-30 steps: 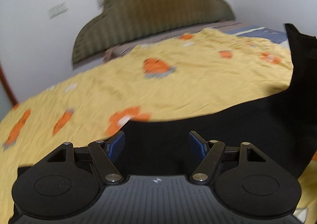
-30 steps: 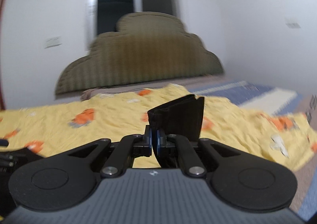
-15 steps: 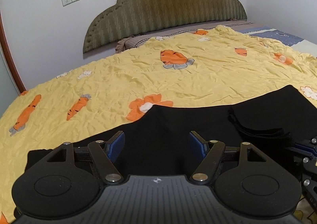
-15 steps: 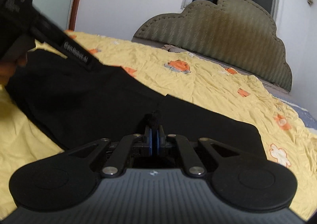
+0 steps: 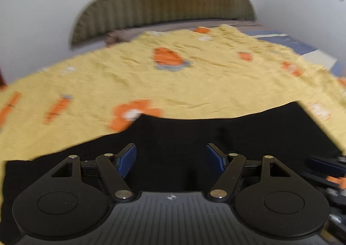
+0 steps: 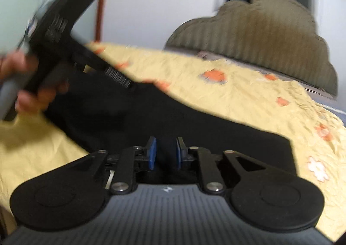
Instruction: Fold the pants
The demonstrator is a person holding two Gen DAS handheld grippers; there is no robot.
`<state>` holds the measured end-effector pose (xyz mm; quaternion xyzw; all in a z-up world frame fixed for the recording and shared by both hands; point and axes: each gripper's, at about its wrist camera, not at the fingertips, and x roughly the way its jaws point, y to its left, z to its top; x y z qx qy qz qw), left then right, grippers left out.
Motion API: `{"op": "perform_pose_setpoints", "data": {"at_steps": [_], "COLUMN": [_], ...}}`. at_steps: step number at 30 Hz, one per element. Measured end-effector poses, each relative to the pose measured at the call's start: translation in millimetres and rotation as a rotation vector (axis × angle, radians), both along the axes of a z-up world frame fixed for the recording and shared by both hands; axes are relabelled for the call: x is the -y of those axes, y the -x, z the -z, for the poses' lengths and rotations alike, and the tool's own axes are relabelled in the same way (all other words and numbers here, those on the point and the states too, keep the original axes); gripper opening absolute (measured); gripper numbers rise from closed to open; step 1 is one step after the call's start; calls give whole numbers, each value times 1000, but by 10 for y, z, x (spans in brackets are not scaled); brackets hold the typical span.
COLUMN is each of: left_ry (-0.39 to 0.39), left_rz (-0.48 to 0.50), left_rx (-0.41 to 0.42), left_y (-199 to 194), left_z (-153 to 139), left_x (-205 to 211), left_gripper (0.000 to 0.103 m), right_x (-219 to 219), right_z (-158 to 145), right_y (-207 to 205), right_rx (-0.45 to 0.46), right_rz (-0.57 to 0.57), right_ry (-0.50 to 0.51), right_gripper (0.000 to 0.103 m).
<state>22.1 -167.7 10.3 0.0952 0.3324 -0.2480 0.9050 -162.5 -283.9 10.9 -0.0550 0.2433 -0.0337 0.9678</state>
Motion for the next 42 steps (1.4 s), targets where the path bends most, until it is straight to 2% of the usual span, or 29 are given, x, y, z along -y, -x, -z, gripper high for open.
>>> {"op": "perform_pose_setpoints", "data": {"at_steps": [2,5,8,11,13,15,19,22,27,31,34,36,39,41,42], "left_ry": [51,60,25,-70,-87,-112,-138,-143,-117,-117,-131,-135,-133,-130,-131], "left_rz": [44,67,99,121,119,129,142,136,149,166,173,176,175,179,181], "left_rx": [-48,-49,-75,-121,-86,-36,8,24,2,6,24,21,0,-11,-12], "left_y": [-44,-91,-187,-284,-243,-163,-59,-1,60,118,159,154,144,149,156], "left_z": [-4,21,140,396,493,481,402,338,278,259,255,263,290,297,293], "left_x": [145,390,633,868,909,918,858,811,810,857,890,909,939,953,957], "left_gripper": [71,71,71,71,74,74,74,74,74,74,74,74,74,74,74], "right_x": [98,146,95,-33,-41,6,161,465,1179,1618,1790,1773,1798,1810,1794], "right_z": [-28,91,250,358,352,313,171,65,138,402,631,712,719,696,676], "right_y": [-21,-178,-251,-174,-170,-135,115,356,872,1062,1139,1126,1064,898,842], "right_rx": [12,-53,-119,-130,-131,-128,-84,2,126,173,190,216,209,187,173], "right_rz": [81,180,172,167,167,170,223,331,555,581,573,575,570,568,577], "right_ry": [13,86,56,126,124,75,16,-103,-442,-758,-938,-999,-1033,-1006,-974], "right_gripper": [15,17,16,17,18,18,20,31,36,36,36,36,37,35,28]}}
